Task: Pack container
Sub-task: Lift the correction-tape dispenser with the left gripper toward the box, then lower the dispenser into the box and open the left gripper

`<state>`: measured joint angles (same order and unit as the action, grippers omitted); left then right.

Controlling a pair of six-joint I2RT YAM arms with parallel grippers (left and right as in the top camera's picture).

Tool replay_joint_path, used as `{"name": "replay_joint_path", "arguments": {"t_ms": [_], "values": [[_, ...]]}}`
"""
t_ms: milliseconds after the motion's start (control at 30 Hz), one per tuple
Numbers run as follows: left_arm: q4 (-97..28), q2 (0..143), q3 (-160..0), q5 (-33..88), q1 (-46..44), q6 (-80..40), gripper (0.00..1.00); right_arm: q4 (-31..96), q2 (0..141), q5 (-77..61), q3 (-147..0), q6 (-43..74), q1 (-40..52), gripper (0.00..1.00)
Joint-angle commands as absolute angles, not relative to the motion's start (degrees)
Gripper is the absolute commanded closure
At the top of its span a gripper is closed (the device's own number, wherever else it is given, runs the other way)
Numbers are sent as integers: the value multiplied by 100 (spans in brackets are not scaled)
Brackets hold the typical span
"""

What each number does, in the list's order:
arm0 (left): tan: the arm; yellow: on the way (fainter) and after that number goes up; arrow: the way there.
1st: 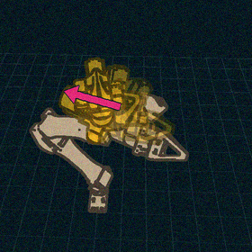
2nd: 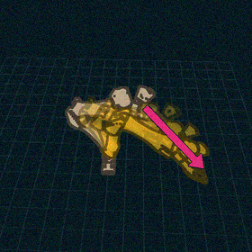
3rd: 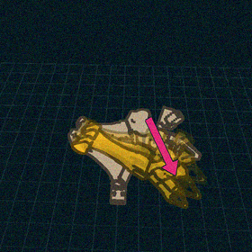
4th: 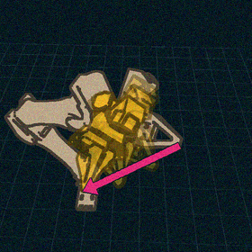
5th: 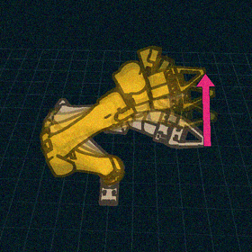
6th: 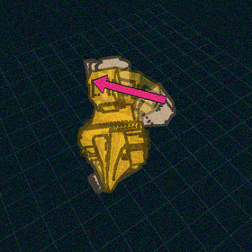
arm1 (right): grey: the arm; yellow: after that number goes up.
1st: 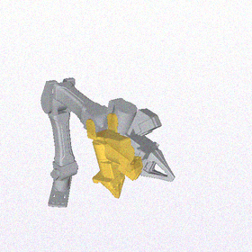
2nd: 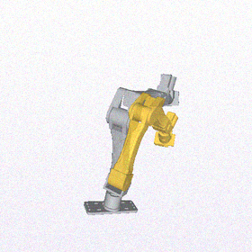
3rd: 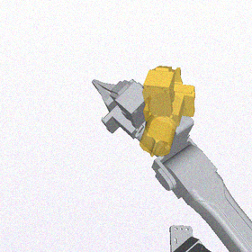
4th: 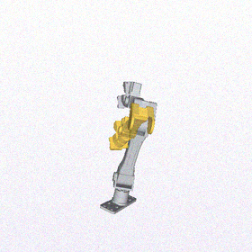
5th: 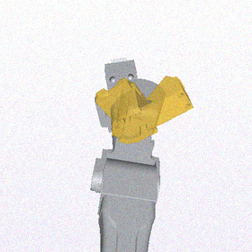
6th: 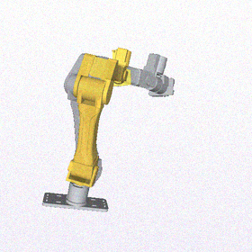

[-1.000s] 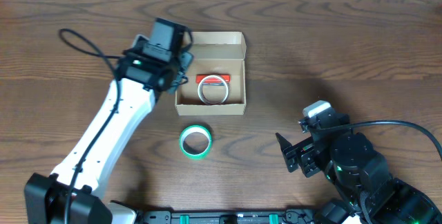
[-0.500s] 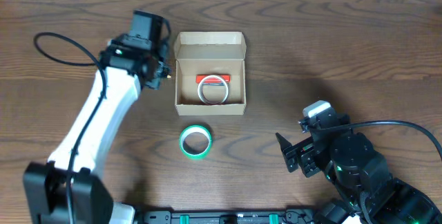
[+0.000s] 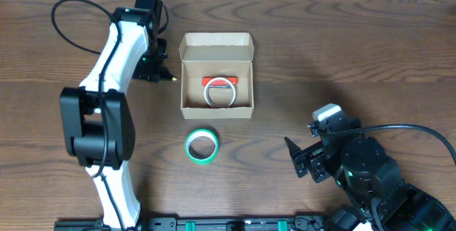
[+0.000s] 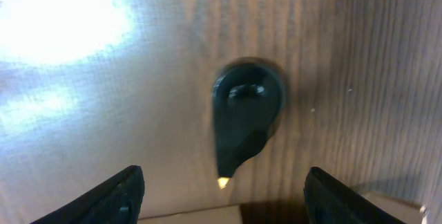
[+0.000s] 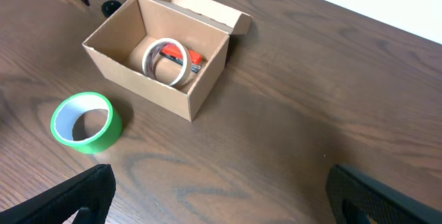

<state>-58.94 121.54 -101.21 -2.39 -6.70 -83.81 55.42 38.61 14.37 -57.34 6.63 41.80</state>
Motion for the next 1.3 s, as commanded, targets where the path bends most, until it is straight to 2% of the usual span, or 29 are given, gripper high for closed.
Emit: {"name": "replay_joint_path", "arguments": {"t_ms": [0, 833, 1000, 1067, 1133, 1267], "values": [[-5951, 12527, -10412, -117, -609, -8298, 24, 5533, 3863, 1459, -5732, 703, 4165, 1], [-5782, 13288, -10471, 257, -445, -8228, 25, 5533, 3863, 1459, -5732, 705, 4167, 1], [-5784, 13288, -10471, 255, -440, -8226, 41, 5533, 3863, 1459, -5732, 703, 4167, 1], [-5784, 13288, -10471, 257, -440, -8226, 53, 5533, 3863, 1459, -5732, 703, 4167, 1], [-5789, 13288, -10471, 257, -440, -8221, 61, 5533, 3863, 1459, -5732, 705, 4167, 1], [-5787, 13286, -10471, 257, -440, -8132, 64, 5533, 3863, 1459, -5732, 703, 4167, 1]]}}
